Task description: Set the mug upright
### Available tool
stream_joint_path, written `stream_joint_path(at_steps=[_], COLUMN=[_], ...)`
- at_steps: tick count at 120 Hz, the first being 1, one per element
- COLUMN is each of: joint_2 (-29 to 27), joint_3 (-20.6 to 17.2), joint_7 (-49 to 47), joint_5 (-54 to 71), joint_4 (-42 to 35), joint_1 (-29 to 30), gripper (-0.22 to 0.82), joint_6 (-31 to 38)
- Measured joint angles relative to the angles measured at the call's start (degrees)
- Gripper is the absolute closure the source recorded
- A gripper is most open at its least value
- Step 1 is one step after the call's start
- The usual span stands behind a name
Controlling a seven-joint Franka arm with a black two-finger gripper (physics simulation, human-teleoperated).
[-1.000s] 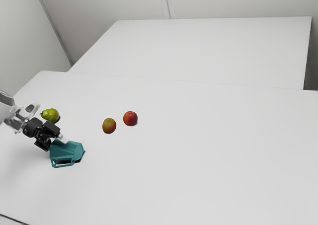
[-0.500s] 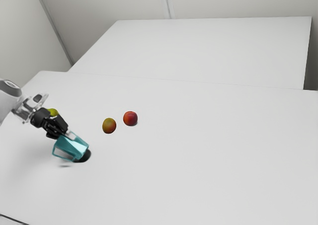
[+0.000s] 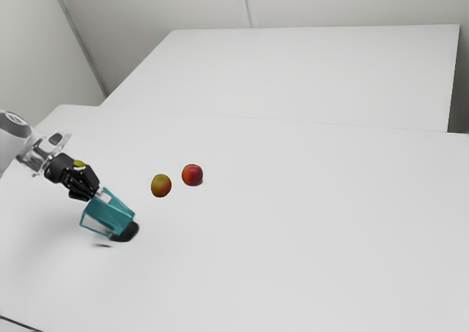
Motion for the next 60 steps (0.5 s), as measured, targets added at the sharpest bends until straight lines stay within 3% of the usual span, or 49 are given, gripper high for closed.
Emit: stream_joint_path(at_steps=[35,60], joint_2=[-8.52,-16.27], joint_3=[-0.19,-0.17], joint_7=[-3.2,-5.39], joint_5=[5.22,15.01], joint_4=[-0.81,-6.47], joint_1=[-7.77,-16.99], gripper=[0.78,0.78], joint_6=[1.15,8.4])
